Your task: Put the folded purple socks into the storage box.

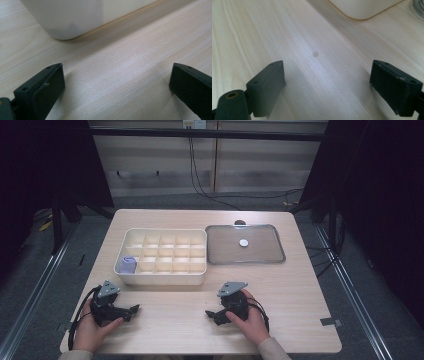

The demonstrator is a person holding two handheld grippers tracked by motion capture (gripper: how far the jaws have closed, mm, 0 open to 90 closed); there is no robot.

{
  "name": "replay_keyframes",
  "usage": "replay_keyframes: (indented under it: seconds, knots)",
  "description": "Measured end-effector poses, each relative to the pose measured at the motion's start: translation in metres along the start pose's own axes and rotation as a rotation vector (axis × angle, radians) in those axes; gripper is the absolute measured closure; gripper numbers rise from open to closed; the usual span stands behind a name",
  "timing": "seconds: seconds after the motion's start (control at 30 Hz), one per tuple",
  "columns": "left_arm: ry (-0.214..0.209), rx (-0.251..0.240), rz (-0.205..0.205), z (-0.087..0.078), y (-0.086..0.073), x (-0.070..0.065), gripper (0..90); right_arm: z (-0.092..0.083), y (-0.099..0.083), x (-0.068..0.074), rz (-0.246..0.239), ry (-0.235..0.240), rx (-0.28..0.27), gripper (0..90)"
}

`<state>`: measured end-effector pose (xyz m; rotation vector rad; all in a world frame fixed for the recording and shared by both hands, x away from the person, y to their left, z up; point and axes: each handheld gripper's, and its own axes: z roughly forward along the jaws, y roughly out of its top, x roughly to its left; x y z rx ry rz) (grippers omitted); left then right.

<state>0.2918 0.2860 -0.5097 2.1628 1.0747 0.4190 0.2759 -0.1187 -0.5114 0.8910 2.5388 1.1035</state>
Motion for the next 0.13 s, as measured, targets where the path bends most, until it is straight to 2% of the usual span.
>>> replay_keyframes:
  seconds: [0.13]
  knots:
    - [0.001,0.000,0.000,0.0000,0.0001,0.0000,0.0,0.0000,0.0000,0.0000,0.000,0.000,0.000,12.0]
